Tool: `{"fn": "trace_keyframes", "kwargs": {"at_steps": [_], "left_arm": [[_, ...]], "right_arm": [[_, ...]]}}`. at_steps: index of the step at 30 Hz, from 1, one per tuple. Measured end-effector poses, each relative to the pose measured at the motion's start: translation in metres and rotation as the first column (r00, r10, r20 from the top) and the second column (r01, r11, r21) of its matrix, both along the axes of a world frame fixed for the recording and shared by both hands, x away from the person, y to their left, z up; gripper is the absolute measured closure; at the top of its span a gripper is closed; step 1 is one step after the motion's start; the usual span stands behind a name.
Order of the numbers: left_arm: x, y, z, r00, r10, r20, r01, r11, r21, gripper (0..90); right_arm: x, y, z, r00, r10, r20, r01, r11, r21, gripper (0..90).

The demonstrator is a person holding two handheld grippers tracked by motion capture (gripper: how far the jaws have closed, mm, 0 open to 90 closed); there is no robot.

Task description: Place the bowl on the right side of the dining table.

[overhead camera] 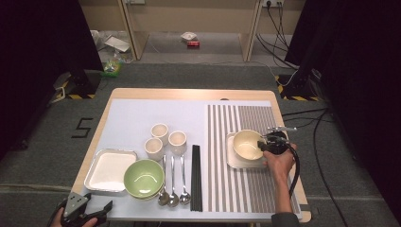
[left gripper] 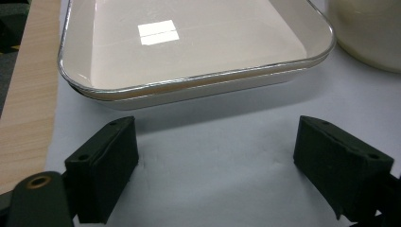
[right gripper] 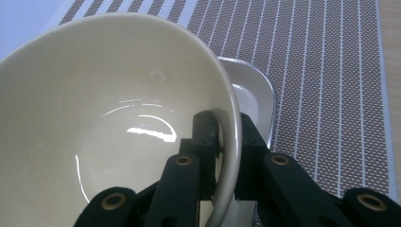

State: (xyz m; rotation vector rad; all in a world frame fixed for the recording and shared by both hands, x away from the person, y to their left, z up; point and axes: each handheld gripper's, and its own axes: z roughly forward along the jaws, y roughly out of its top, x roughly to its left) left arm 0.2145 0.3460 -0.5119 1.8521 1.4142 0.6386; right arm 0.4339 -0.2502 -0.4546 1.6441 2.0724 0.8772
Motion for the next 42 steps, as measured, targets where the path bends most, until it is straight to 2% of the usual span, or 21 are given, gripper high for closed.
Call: {"fn": "trace_keyframes", "kwargs": {"at_steps": [3,5,6,11,14,16,18,30,42], "left_arm": [[0.0,0.0,0.0,1.0,0.0,0.001,0.0,1.0,0.0,13.5],[0.0,0.0,0.0,1.0,-0.001,0.0,0.001,1.0,0.0,13.5],[0.0,0.0,0.0,1.0,-0.001,0.0,0.001,1.0,-0.001,13.5],[0.0,0.0,0.0,1.0,-0.001,0.0,0.001,1.0,-0.001,13.5],[0.0,0.0,0.0,1.0,0.0,0.001,0.0,1.0,0.001,13.5],[0.0,0.0,0.0,1.0,-0.001,0.001,0.001,1.0,0.0,13.5],[0.0,0.0,0.0,1.0,0.0,0.0,0.0,1.0,0.0,13.4],[0.0,0.0,0.0,1.0,0.002,-0.001,-0.002,1.0,0.002,13.5],[0.0,0.0,0.0,1.0,0.005,-0.001,-0.005,1.0,-0.001,13.4]], "right_arm": [[0.0,0.0,0.0,1.0,-0.005,0.002,0.005,1.0,0.005,81.9],[0.0,0.0,0.0,0.9999,-0.014,0.006,0.014,1.0,0.003,76.6],[-0.001,-0.001,0.003,0.9995,-0.027,0.013,0.027,0.999,0.022,71.4],[-0.006,-0.004,0.009,0.9989,-0.034,0.03,0.033,0.999,0.042,63.0],[-0.011,-0.005,0.014,0.9974,-0.044,0.057,0.04,0.997,0.068,58.5],[-0.016,-0.006,0.018,0.998,-0.029,0.057,0.024,0.996,0.088,56.4],[-0.022,-0.006,0.022,0.997,-0.026,0.073,0.02,0.996,0.083,53.7],[-0.04,-0.008,0.031,0.9973,0.0,0.073,-0.007,0.995,0.098,45.3],[-0.063,-0.01,0.03,0.9955,0.04,0.086,-0.049,0.994,0.101,41.7]]}}
